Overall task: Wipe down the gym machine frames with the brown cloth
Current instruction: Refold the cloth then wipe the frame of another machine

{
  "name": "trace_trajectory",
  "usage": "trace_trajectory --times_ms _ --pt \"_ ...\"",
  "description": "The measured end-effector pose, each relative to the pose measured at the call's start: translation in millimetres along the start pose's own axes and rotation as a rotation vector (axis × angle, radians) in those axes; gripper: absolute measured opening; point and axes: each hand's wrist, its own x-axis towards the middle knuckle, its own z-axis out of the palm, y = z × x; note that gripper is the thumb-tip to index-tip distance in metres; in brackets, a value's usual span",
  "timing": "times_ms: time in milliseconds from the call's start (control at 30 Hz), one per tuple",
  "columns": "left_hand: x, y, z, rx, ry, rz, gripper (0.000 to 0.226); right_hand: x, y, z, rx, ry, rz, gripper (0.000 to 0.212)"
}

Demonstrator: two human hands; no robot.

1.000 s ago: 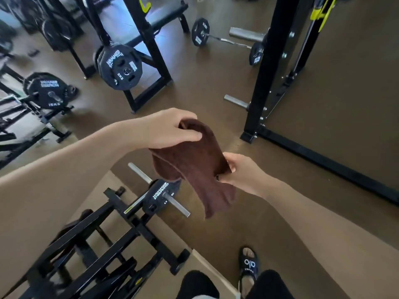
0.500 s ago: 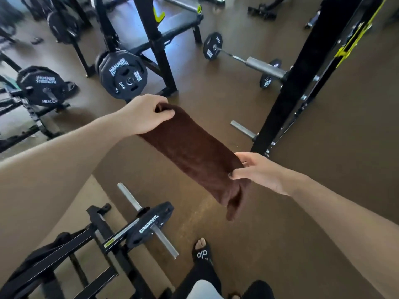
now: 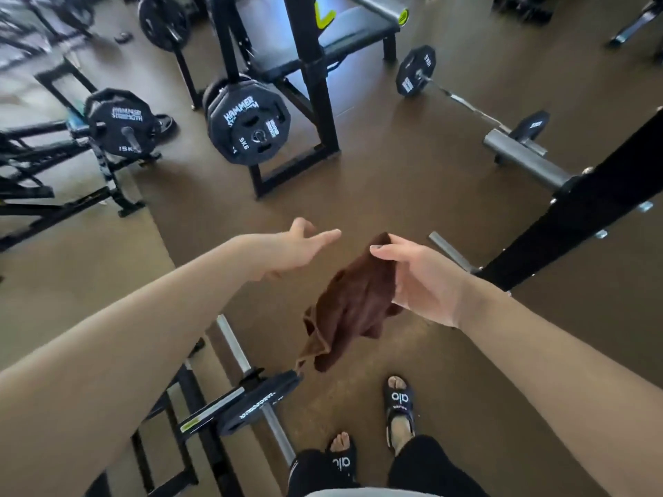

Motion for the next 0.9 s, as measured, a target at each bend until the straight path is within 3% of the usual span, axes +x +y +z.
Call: trace_trajectory --times_ms 67,133,233,400,600,767,833,900 --pt "10 -12 20 -0.299 -0.24 -0.076 0.075 23 -11 -12 0.021 -0.031 0.056 0.011" --pt "19 -22 30 -0.465 -0.327 -0.091 0.082 43 -23 -22 0.009 -0.066 0.099 0.014" --pt "35 -26 30 -0.526 -0.195 -0.166 0.102 73 -48 -28 -0.067 -0.122 0.126 0.011" --pt "67 -20 -3 -0.772 -0.076 0.013 0.056 130 -89 -21 -0.228 -0.137 0.168 0.008" --pt "108 -27 -66 -0.956 -0.051 0.129 0.044 215 -138 6 -0.318 -0.149 0.179 0.032" --pt "152 -53 -143 -1.208 0.067 0.081 0.026 307 -180 46 -0.417 -0.098 0.112 0.006" --pt "167 -64 -180 -1.316 0.155 0.051 0.025 344 -199 67 -0.409 -0.061 0.093 0.008" --pt "185 -80 -230 -1.373 0.311 0.045 0.01 389 -218 91 -0.429 -0.058 0.084 0.006"
